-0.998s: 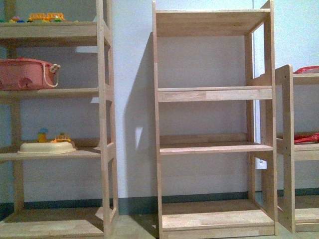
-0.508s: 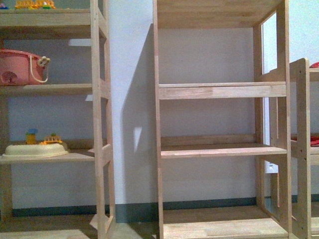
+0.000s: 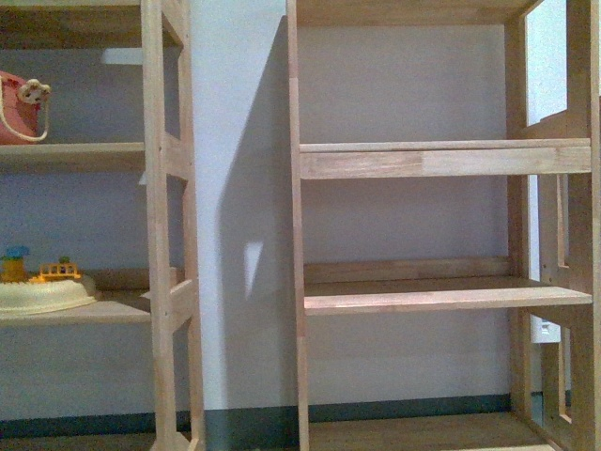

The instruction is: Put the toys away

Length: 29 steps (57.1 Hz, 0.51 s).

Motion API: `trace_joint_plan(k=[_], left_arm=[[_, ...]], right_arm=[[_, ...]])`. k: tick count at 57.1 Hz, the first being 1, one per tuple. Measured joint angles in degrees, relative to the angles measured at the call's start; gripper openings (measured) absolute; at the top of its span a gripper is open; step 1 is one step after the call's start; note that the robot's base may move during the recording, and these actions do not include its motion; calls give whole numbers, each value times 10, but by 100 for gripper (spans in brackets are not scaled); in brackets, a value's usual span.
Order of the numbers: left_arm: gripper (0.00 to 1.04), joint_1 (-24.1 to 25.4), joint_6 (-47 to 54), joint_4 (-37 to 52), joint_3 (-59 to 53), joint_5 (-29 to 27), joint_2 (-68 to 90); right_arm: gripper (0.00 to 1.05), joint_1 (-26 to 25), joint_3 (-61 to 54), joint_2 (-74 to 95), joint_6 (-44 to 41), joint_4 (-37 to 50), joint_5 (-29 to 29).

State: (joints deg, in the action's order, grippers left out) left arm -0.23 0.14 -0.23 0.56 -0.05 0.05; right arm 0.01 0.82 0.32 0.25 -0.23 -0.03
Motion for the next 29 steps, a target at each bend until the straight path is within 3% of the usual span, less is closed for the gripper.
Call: trace_joint_plan(k=[29], left_arm=[[98,0,0,0,0,0,0]], right_arm=[[8,0,0,0,0,0,0]])
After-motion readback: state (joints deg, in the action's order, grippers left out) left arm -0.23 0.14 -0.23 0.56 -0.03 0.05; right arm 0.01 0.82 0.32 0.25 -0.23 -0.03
